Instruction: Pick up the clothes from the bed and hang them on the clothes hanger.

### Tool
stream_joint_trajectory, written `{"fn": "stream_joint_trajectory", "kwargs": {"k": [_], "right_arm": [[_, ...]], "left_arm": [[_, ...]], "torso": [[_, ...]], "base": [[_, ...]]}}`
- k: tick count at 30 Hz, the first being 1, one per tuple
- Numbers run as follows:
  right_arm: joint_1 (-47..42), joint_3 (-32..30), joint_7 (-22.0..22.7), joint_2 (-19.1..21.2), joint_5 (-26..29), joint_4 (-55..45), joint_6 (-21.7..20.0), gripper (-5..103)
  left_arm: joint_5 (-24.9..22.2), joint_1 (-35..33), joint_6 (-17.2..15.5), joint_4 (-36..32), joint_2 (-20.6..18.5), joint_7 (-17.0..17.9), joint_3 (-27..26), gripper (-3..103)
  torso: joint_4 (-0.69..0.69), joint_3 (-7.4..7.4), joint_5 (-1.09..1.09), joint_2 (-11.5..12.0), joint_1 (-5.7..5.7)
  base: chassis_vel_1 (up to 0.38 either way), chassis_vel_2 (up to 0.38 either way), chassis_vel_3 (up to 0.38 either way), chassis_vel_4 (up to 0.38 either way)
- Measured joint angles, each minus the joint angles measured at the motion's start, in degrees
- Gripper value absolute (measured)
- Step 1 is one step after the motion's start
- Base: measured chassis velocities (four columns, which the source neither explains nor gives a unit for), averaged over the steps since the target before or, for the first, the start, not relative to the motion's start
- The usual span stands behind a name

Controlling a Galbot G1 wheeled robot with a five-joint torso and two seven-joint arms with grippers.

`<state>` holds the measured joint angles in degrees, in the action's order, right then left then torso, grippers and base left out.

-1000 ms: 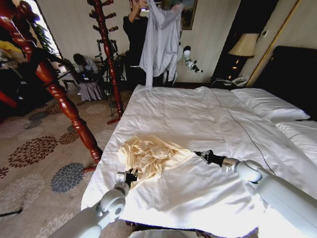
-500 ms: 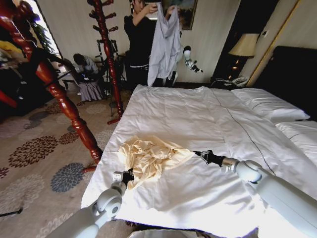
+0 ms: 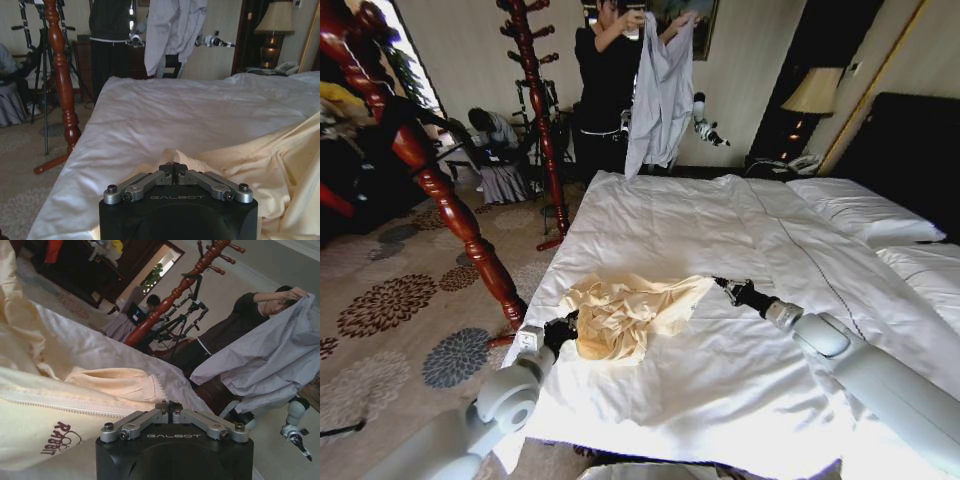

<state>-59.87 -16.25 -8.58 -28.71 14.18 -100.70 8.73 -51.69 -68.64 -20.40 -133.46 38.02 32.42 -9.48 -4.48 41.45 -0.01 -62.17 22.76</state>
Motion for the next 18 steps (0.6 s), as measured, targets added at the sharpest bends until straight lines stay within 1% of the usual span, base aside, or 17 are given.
{"fn": "stream_joint_trajectory", "kwargs": {"k": [1,2,3,6,7,8,9,11,12,13,15,16,17,18], "right_arm": [[0.00,0.00,0.00,0.00,0.00,0.00,0.00,0],[0.17,-0.31,0.85,0.01,1.30,-0.74,-0.77,0],[0.52,-0.92,2.38,0.05,3.87,-2.09,-2.30,0],[1.34,-2.35,5.38,0.44,9.03,-4.35,-5.32,0],[1.34,-2.35,5.38,0.44,9.03,-4.35,-5.32,0],[1.61,-3.78,6.92,0.92,11.48,-5.56,-6.97,0],[1.77,-5.31,8.38,1.52,13.67,-6.69,-8.59,0],[2.01,-7.82,10.83,2.62,17.37,-8.79,-11.74,0],[2.15,-8.83,11.87,3.11,18.84,-9.63,-13.10,0],[2.15,-8.83,11.87,3.11,18.84,-9.63,-13.10,0],[2.60,-11.85,14.91,4.77,22.48,-11.68,-16.59,0],[2.72,-12.92,15.75,5.37,23.61,-12.25,-17.76,0],[2.72,-12.92,15.75,5.37,23.61,-12.25,-17.76,0],[2.91,-14.42,17.03,6.25,25.63,-13.15,-19.57,0]], "left_arm": [[0.00,0.00,0.00,0.00,0.00,0.00,0.00,0],[-0.17,0.03,0.12,-0.60,-0.51,-0.14,-1.32,0],[-0.58,0.12,0.32,-1.50,-1.37,-0.43,-3.57,0],[-2.26,1.27,0.57,-2.69,-3.26,-0.76,-8.07,0],[-2.26,1.27,0.57,-2.69,-3.26,-0.76,-8.07,0],[-3.95,2.81,0.62,-3.04,-4.32,-0.56,-9.60,0],[-5.55,4.69,0.80,-3.13,-5.31,0.01,-10.65,0],[-7.43,7.75,1.32,-2.82,-7.11,0.69,-12.30,0],[-8.30,9.00,1.51,-2.48,-7.93,0.81,-12.89,0],[-8.30,9.00,1.51,-2.48,-7.93,0.81,-12.89,0],[-11.77,13.42,2.03,-1.27,-10.51,0.88,-14.17,0],[-12.90,14.78,2.11,-0.89,-11.28,0.84,-14.42,0],[-12.90,14.78,2.11,-0.89,-11.28,0.84,-14.42,0],[-14.77,17.50,2.24,-0.26,-12.58,0.46,-14.70,0]], "torso": [[0.00,0.00,0.00,0.00,0.00],[0.00,0.00,0.01,0.00,0.00],[0.02,0.00,0.02,0.00,0.00],[0.03,0.00,0.01,0.00,0.00],[0.03,0.00,0.01,0.00,0.00],[0.04,0.00,0.01,0.00,0.00],[0.02,0.00,0.00,0.00,0.00],[-0.01,0.00,0.01,0.00,0.01],[-0.01,0.00,0.02,0.00,0.00],[-0.01,0.00,0.02,0.00,0.00],[0.02,0.00,0.00,0.00,0.00],[0.01,0.00,0.00,0.00,0.00],[0.01,0.00,0.00,0.00,0.00],[0.02,0.01,-0.01,0.00,0.01]], "base": [[0.000,0.000,0.000,0.000],[0.000,0.000,0.000,0.000],[0.000,0.000,0.000,0.000],[0.000,0.000,0.000,0.000],[0.000,0.000,0.000,0.000],[0.000,0.000,0.000,0.000],[0.000,0.000,0.000,0.000],[0.000,0.000,0.000,0.000],[0.000,0.000,0.000,0.000],[0.000,0.000,0.000,0.000],[0.000,0.000,0.000,0.000],[0.000,0.000,0.000,0.000],[0.000,0.000,0.000,0.000],[0.000,0.000,0.000,0.000]]}}
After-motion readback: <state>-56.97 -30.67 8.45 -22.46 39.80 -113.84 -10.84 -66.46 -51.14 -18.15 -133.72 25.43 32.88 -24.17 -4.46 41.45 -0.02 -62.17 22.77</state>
